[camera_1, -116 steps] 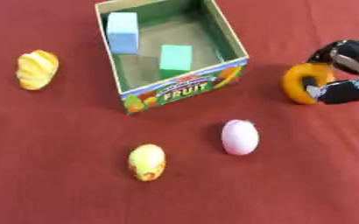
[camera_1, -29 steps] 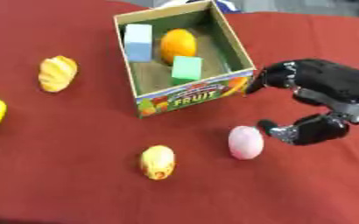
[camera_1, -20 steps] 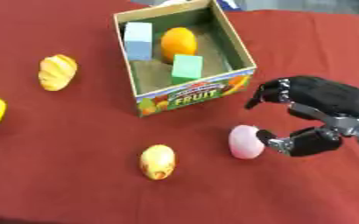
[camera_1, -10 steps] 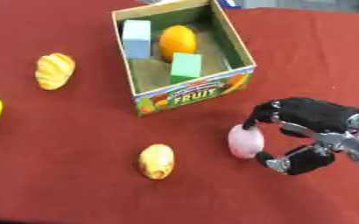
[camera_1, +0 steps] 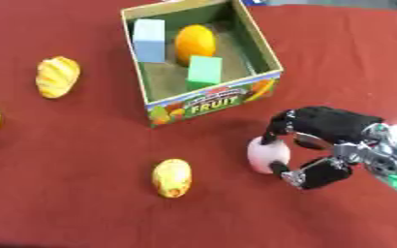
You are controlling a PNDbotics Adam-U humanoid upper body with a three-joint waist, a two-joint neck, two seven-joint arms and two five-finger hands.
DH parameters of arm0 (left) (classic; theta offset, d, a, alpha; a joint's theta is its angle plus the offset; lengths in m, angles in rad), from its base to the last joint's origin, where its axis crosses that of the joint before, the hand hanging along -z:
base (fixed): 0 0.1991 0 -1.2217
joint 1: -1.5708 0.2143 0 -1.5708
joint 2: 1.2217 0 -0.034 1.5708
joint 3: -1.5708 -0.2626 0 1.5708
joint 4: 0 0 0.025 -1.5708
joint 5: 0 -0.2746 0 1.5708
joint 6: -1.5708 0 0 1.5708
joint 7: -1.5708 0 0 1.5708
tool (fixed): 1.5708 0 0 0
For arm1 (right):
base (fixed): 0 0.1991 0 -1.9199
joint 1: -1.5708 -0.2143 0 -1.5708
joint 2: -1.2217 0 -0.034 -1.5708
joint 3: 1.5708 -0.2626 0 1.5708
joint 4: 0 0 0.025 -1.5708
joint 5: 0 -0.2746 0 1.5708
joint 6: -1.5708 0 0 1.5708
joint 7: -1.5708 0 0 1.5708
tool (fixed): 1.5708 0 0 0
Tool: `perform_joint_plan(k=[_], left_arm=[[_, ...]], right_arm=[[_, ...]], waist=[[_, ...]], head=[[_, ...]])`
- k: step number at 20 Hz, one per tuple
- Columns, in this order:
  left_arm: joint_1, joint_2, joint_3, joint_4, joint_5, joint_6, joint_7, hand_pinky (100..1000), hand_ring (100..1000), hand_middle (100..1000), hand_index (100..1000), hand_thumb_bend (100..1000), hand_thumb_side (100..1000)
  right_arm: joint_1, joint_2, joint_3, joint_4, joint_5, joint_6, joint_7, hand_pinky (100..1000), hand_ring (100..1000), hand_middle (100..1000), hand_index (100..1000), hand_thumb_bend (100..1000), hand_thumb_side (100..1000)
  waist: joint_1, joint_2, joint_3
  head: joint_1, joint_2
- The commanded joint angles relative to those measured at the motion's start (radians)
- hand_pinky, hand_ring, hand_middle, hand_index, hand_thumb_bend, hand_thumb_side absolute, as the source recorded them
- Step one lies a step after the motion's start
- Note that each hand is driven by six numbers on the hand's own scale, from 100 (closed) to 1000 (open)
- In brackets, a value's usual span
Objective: Pick up objects on the table and place them in the box.
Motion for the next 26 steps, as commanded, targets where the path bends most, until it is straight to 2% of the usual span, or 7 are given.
perform_joint_plan(k=[1, 5, 10, 17, 20, 22, 26], left_arm=[[-0.011, 0.016, 0.004, -0.015, 0.003, -0.001, 0.002, 723, 594, 556, 819, 100, 530], [-0.01, 0.016, 0.003, -0.015, 0.004, 0.0, 0.002, 723, 593, 556, 819, 100, 530], [-0.008, 0.018, 0.004, -0.015, 0.002, 0.0, 0.003, 722, 593, 555, 819, 100, 527], [-0.004, 0.023, 0.005, -0.015, -0.001, 0.001, 0.004, 722, 592, 555, 819, 100, 527], [-0.003, 0.025, 0.005, -0.015, -0.002, 0.001, 0.004, 722, 592, 555, 819, 100, 527], [-0.003, 0.028, 0.002, -0.015, -0.002, 0.001, 0.002, 722, 592, 554, 818, 100, 526], [-0.004, 0.034, -0.001, -0.015, -0.001, 0.002, -0.002, 722, 592, 554, 818, 100, 525]], right_arm=[[-0.012, -0.013, -0.008, -0.015, 0.018, 0.012, -0.067, 778, 724, 621, 698, 181, 288], [-0.012, -0.013, -0.007, -0.015, 0.037, 0.002, -0.15, 763, 694, 585, 658, 100, 254], [-0.007, -0.026, -0.029, -0.015, 0.008, -0.027, -0.211, 761, 684, 571, 643, 100, 207], [-0.038, -0.081, -0.116, -0.015, -0.122, -0.109, -0.27, 764, 675, 566, 637, 100, 150], [-0.061, -0.092, -0.141, -0.015, -0.169, -0.122, -0.267, 764, 675, 566, 637, 100, 147], [-0.124, -0.099, -0.153, -0.015, -0.194, -0.106, -0.256, 768, 675, 571, 643, 100, 141], [-0.288, -0.073, -0.144, -0.015, -0.234, -0.005, -0.184, 771, 672, 571, 642, 100, 126]], waist=[[0.004, -0.014, 0.0], [0.004, -0.014, 0.0], [0.005, -0.019, -0.003], [0.0, -0.027, -0.012], [-0.002, -0.029, -0.013], [-0.005, -0.032, -0.011], [-0.012, -0.036, -0.007]], head=[[-0.002, -0.003], [-0.001, -0.003], [0.004, -0.003], [0.01, -0.001], [0.012, 0.0], [0.01, 0.001], [0.006, 0.001]])
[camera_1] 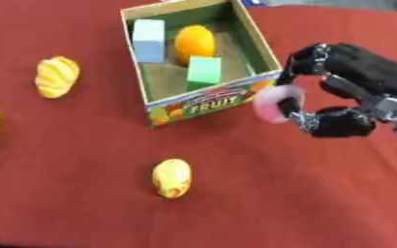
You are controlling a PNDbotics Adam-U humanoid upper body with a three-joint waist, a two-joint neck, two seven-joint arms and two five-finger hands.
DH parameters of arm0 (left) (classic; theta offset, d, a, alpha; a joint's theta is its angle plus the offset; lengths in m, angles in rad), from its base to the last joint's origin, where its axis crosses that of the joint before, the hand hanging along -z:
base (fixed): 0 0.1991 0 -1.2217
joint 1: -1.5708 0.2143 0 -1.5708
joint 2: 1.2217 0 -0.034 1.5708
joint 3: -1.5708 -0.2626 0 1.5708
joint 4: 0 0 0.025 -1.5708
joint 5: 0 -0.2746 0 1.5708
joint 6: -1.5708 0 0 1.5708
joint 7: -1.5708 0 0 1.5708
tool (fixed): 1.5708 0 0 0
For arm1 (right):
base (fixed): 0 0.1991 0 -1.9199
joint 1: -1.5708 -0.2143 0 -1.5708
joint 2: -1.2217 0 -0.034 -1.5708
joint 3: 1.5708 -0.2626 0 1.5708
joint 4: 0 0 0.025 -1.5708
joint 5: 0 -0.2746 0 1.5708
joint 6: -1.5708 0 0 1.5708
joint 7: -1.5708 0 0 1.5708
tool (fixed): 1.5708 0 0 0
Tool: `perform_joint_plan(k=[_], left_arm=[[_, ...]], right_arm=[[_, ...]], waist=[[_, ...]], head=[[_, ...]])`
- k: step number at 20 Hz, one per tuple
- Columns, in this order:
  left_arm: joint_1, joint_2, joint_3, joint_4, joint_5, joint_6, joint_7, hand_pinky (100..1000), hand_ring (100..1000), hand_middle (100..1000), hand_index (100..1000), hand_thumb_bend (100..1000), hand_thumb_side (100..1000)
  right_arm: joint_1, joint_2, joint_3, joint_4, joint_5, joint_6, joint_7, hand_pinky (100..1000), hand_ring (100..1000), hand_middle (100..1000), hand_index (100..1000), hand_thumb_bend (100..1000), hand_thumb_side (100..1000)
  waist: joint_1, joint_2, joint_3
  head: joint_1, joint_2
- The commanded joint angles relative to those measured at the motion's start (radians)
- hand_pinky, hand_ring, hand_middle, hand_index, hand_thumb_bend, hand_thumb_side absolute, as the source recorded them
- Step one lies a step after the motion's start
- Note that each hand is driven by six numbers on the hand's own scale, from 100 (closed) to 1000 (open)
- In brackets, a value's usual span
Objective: Pick up objects on the table and place them in the box.
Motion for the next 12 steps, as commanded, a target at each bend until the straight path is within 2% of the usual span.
perform_joint_plan(k=[1, 4, 6, 12], left_arm=[[-0.005, 0.034, -0.001, -0.015, -0.001, 0.001, -0.003, 722, 592, 554, 817, 100, 525], [-0.007, 0.037, -0.002, -0.015, 0.0, 0.001, -0.004, 722, 592, 554, 818, 100, 526], [-0.009, 0.039, -0.004, -0.015, 0.001, 0.001, -0.006, 722, 592, 554, 818, 100, 526], [-0.018, 0.04, -0.008, -0.015, 0.005, 0.0, -0.011, 722, 592, 555, 818, 100, 528]], right_arm=[[-0.09, -0.003, -0.009, -0.015, -0.025, 0.079, 0.044, 772, 671, 571, 641, 100, 120], [-0.185, 0.047, 0.01, 0.002, -0.018, 0.155, 0.08, 779, 666, 564, 644, 100, 107], [-0.244, 0.086, 0.033, 0.046, -0.003, 0.175, 0.099, 783, 667, 562, 646, 100, 108], [-0.359, 0.191, 0.106, 0.25, 0.095, 0.132, 0.144, 792, 695, 583, 665, 100, 171]], waist=[[0.004, -0.025, 0.003], [0.0, -0.022, 0.007], [-0.001, -0.02, 0.01], [-0.005, -0.011, 0.021]], head=[[-0.005, 0.0], [-0.009, -0.001], [-0.012, -0.002], [-0.023, -0.008]])
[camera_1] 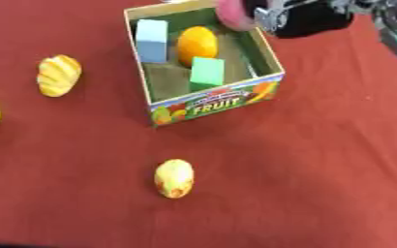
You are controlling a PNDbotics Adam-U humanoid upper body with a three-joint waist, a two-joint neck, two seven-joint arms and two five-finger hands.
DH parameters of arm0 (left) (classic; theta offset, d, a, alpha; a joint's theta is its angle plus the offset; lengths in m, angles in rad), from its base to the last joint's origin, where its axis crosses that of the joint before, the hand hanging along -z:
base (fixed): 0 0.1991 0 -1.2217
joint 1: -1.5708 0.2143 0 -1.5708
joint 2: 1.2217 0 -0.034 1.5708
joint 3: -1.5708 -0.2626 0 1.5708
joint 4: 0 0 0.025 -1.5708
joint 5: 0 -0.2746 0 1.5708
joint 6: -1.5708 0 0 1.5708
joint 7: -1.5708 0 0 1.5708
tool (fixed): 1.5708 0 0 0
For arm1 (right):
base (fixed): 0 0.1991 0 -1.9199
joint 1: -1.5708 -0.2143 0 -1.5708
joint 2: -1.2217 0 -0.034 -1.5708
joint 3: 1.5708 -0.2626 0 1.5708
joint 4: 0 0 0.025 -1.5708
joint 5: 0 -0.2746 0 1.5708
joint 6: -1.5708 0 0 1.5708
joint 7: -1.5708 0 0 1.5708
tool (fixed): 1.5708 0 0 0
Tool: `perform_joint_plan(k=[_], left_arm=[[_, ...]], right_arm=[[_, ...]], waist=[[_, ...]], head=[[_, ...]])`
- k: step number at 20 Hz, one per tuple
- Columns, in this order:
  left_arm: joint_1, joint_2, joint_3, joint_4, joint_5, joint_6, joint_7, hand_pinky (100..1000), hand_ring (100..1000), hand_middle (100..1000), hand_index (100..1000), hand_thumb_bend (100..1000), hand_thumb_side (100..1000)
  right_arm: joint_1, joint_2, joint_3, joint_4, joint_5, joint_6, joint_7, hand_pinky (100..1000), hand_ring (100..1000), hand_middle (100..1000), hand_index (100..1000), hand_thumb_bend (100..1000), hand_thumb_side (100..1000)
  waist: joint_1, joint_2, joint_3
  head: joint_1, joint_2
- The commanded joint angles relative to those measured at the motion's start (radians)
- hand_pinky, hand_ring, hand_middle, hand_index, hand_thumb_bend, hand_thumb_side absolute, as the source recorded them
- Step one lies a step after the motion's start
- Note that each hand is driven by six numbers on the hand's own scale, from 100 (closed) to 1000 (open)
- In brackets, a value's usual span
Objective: Pick up objects on the table and place them in the box.
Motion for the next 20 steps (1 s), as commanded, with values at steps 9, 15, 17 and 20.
perform_joint_plan(k=[9, 15, 17, 20], left_arm=[[-0.019, 0.027, -0.001, -0.015, 0.011, -0.003, -0.01, 722, 593, 556, 818, 100, 530], [-0.019, 0.027, -0.001, -0.015, 0.01, -0.003, -0.011, 723, 594, 557, 818, 100, 527], [-0.018, 0.027, -0.001, -0.015, 0.01, -0.002, -0.011, 723, 594, 557, 818, 100, 527], [-0.018, 0.027, -0.001, -0.015, 0.009, -0.001, -0.011, 723, 594, 557, 818, 100, 526]], right_arm=[[-0.093, 0.146, 0.078, 0.345, 0.161, -0.132, 0.027, 796, 724, 617, 696, 100, 191], [-0.1, 0.161, 0.079, 0.381, 0.221, -0.14, 0.072, 840, 825, 794, 879, 184, 241], [-0.097, 0.156, 0.072, 0.368, 0.242, -0.129, 0.084, 844, 834, 812, 892, 224, 221], [-0.089, 0.141, 0.063, 0.326, 0.245, -0.115, 0.1, 845, 837, 819, 894, 224, 211]], waist=[[0.006, -0.007, 0.015], [0.009, -0.012, 0.014], [0.009, -0.015, 0.011], [0.01, -0.02, 0.006]], head=[[-0.019, -0.01], [-0.024, -0.008], [-0.021, -0.007], [-0.017, -0.005]])
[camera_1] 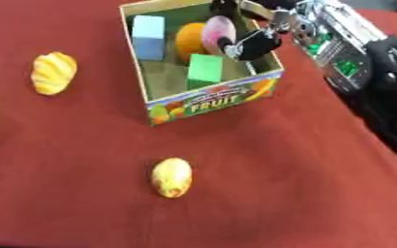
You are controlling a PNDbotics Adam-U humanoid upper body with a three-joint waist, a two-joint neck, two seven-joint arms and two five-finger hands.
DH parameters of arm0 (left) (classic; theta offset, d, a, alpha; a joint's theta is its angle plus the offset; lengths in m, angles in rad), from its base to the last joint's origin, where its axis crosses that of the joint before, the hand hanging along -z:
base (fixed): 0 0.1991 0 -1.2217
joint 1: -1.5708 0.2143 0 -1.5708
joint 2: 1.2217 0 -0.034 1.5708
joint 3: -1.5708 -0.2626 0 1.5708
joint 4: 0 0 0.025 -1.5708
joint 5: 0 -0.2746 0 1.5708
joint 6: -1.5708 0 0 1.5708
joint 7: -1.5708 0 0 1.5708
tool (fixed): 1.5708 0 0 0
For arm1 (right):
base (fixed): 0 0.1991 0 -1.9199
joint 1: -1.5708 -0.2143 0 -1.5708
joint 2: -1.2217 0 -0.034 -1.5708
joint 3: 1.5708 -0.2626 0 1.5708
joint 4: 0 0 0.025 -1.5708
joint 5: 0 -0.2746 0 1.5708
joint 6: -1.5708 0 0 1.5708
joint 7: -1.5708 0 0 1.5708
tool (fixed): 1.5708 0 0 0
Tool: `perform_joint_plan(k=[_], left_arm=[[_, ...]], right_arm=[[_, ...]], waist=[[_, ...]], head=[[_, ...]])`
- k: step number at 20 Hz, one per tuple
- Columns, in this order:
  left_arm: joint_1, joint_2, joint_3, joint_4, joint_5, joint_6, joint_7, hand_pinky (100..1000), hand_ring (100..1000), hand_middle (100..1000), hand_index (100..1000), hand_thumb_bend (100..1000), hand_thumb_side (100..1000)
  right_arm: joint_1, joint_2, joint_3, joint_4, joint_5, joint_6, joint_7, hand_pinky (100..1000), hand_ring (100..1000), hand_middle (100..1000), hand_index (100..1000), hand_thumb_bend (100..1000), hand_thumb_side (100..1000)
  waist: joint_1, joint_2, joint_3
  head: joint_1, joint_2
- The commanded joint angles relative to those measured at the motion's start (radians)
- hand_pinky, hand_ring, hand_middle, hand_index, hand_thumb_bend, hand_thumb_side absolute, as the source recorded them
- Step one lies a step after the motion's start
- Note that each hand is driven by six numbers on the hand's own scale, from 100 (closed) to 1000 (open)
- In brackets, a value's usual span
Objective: Pick up objects on the table and place them in the box.
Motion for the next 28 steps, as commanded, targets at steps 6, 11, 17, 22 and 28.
perform_joint_plan(k=[6, 11, 17, 22, 28], left_arm=[[-0.004, 0.027, 0.003, -0.015, -0.001, 0.002, -0.004, 723, 595, 558, 818, 100, 531], [-0.001, 0.026, 0.005, -0.015, -0.005, 0.002, -0.001, 723, 596, 558, 818, 100, 521], [0.001, 0.022, 0.005, -0.015, -0.006, 0.002, -0.001, 723, 596, 558, 818, 100, 521], [0.002, 0.021, 0.005, -0.015, -0.006, 0.002, -0.001, 723, 597, 559, 818, 100, 519], [0.004, 0.018, 0.001, -0.015, -0.003, 0.003, -0.005, 722, 596, 558, 818, 100, 524]], right_arm=[[0.031, -0.096, -0.044, -0.209, -0.049, 0.044, 0.029, 836, 819, 794, 878, 272, 254], [0.143, -0.208, -0.082, -0.508, -0.159, 0.09, 0.026, 826, 794, 757, 857, 170, 158], [0.239, -0.27, -0.045, -0.553, -0.229, -0.134, -0.002, 820, 784, 745, 851, 146, 176], [0.255, -0.271, -0.03, -0.554, -0.229, -0.17, -0.001, 818, 782, 742, 843, 100, 167], [0.224, -0.161, 0.096, -0.554, -0.183, -0.169, 0.108, 816, 782, 742, 840, 100, 156]], waist=[[0.01, -0.041, -0.008], [0.01, -0.049, -0.011], [0.013, -0.058, -0.016], [0.014, -0.06, -0.016], [0.019, -0.061, -0.013]], head=[[0.008, -0.001], [0.014, 0.003], [0.024, 0.008], [0.024, 0.009], [0.021, 0.019]])
